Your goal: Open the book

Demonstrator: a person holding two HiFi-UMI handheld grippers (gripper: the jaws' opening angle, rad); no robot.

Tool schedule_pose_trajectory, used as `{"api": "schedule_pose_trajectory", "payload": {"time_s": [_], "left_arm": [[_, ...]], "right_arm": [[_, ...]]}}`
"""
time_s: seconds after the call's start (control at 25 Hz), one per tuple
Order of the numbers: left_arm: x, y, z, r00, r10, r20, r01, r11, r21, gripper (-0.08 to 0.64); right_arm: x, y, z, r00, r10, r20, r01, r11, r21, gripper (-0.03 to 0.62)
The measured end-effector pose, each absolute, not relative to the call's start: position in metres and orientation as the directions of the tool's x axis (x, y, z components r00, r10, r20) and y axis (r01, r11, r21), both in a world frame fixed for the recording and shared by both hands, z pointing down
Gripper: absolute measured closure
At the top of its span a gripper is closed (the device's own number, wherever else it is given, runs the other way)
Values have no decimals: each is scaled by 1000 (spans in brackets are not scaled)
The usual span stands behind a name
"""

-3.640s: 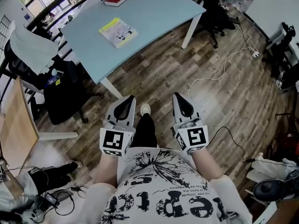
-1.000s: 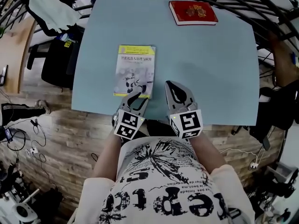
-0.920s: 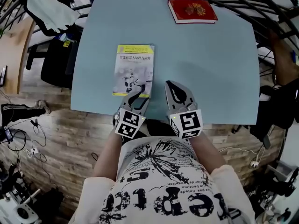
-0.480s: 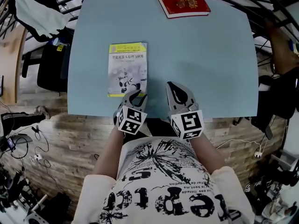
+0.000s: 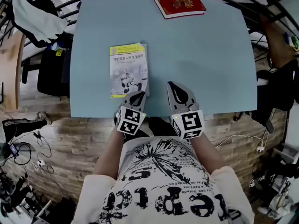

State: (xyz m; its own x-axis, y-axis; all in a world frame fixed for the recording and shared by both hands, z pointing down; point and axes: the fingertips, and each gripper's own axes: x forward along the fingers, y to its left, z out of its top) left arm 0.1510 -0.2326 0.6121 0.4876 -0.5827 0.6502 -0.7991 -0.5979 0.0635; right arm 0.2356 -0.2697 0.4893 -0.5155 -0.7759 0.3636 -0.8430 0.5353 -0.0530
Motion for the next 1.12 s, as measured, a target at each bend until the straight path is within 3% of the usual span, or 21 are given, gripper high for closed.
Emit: {"api": "schedule_pose_trajectory", "payload": {"time_s": [0.48,1.12], "left_arm": [[77,-221,556,566,-625,537,-808,-551,209,538],[-67,-207,575,471,-664,581,-882,-379,282,537]], "right_arm": [[174,-249,464,-486,-802,347,-857,514,-11,581],[86,-212,458,-473,-818,327,-864,504,11,581]]}}
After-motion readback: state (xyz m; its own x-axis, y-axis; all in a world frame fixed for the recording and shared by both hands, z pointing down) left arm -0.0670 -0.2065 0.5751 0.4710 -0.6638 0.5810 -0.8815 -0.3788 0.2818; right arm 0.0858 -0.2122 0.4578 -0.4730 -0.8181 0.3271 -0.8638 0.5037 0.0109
